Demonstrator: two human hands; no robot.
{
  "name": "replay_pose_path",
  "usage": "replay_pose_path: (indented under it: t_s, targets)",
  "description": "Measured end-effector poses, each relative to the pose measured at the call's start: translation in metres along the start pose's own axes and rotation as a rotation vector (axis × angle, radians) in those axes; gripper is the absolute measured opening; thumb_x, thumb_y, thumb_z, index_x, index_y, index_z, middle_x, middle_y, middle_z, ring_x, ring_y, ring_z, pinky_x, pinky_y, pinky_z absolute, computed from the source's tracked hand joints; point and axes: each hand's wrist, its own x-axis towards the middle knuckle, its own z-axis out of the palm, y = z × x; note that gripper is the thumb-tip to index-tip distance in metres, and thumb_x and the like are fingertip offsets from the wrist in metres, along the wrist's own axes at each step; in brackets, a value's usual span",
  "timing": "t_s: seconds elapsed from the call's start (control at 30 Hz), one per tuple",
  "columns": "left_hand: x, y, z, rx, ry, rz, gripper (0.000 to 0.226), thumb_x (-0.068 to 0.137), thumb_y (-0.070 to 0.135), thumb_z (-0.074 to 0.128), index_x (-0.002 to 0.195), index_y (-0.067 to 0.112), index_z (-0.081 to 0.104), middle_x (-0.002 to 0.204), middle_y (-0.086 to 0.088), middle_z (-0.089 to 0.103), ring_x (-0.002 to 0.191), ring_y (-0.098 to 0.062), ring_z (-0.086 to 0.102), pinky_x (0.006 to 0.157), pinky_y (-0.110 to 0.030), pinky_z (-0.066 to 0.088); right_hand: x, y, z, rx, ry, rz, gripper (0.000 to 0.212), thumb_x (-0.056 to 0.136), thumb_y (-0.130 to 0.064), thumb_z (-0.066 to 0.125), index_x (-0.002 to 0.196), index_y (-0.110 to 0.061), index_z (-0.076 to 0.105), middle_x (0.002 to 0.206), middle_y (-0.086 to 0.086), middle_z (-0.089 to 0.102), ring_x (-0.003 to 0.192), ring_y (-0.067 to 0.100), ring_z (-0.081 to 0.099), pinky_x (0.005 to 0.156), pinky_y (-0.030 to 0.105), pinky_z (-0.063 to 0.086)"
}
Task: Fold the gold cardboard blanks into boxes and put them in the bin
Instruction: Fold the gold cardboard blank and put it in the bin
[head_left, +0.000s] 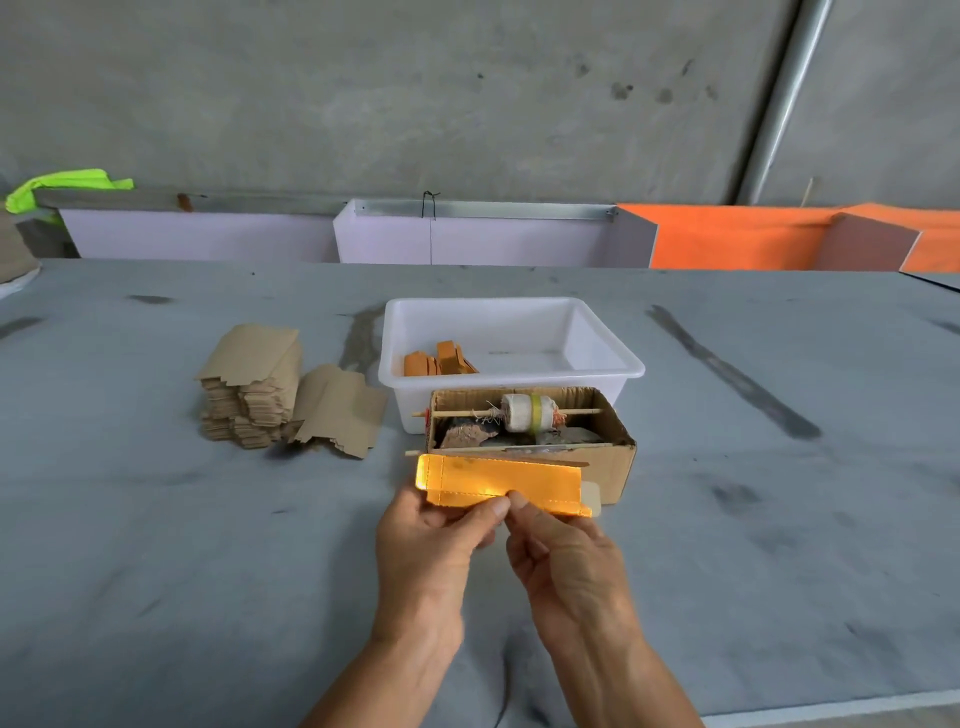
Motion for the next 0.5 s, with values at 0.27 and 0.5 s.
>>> replay_pose_path:
  t_s: [0.27, 0.5]
  targets:
    - [0.003, 0.002, -0.006, -0.061, -0.03, -0.093, 0.011, 0.076, -0.005, 0.068, 0.083, 0.003, 0.065, 0.066, -0.012, 0.07, 0.057, -0.019, 0.068, 0.054, -0.023, 0.052, 0.001, -0.011, -0.015, -0.042, -0.077, -0.035, 0.003, 0.077, -0.002, 0.064, 0.08, -0.002, 0.066, 0.073, 0.014, 0.071, 0.063, 0.018, 0.07, 0.05, 0.02, 0.053]
    - [0.007, 0.008, -0.012, -0.094, -0.148, -0.215, 0.021, 0.093, 0.019, 0.05, 0.096, 0.004, 0.065, 0.083, -0.021, 0.072, 0.071, -0.029, 0.072, 0.05, -0.025, 0.054, 0.009, -0.016, -0.023, -0.093, -0.076, -0.121, 0.012, 0.09, -0.007, 0.055, 0.082, -0.008, 0.063, 0.077, 0.01, 0.072, 0.069, 0.017, 0.071, 0.057, 0.025, 0.053]
